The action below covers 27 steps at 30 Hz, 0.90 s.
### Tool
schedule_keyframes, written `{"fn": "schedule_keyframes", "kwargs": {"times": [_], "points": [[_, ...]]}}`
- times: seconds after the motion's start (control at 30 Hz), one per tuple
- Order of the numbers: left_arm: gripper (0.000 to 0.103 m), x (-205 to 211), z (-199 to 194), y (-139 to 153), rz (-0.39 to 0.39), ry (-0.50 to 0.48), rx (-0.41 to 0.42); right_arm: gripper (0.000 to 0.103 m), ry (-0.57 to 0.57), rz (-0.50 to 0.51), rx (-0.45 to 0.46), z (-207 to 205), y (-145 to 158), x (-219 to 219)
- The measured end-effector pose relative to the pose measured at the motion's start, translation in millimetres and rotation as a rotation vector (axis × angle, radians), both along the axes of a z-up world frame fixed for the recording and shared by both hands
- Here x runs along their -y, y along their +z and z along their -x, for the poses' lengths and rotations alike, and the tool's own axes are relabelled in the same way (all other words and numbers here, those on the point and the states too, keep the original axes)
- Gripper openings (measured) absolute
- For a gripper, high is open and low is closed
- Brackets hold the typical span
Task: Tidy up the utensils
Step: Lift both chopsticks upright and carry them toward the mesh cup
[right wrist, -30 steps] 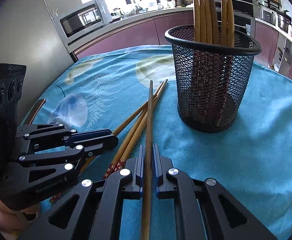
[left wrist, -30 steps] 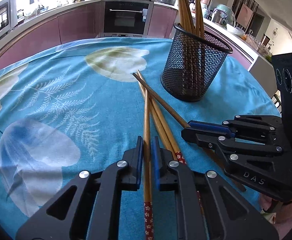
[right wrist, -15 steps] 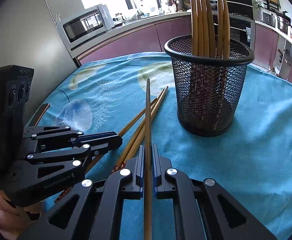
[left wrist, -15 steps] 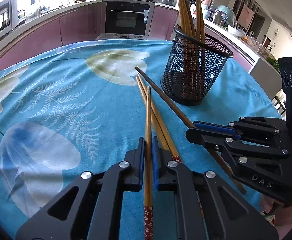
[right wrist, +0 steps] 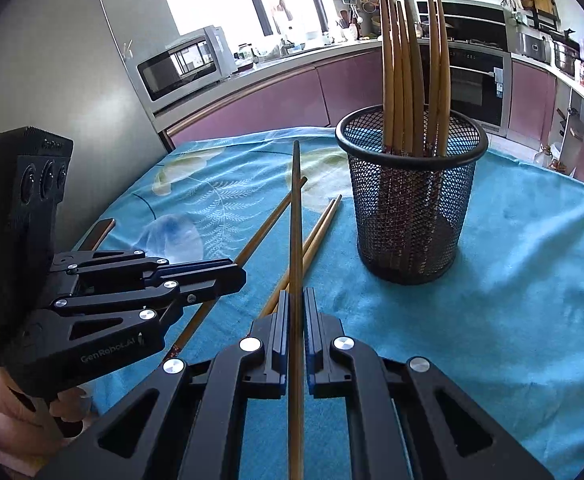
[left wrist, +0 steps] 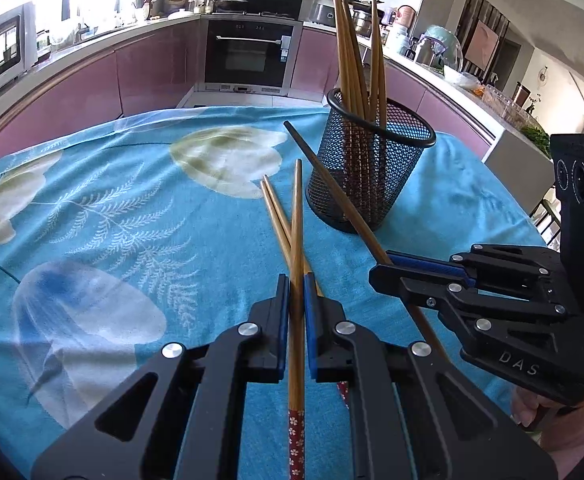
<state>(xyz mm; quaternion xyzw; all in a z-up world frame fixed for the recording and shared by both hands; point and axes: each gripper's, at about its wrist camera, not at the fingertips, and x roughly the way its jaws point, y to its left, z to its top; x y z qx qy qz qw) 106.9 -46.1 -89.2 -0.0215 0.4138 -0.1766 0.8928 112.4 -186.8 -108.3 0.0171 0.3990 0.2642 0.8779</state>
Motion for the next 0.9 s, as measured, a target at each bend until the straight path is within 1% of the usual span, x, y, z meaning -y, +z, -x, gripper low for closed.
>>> {"fn": "schedule_keyframes", "kwargs": {"times": [0.47, 0.9], "points": [[0.008, -0.9, 11.9, 21.3, 0.028, -0.016, 0.047, 0.006, -0.018, -0.022, 0.051, 7.9, 16.9, 10.6], [0.008, 0.7, 18.9, 33.0, 0.040, -0.024, 0.068, 0.006, -0.035, -0.038, 0.081, 11.2, 24.9, 18.3]]}}
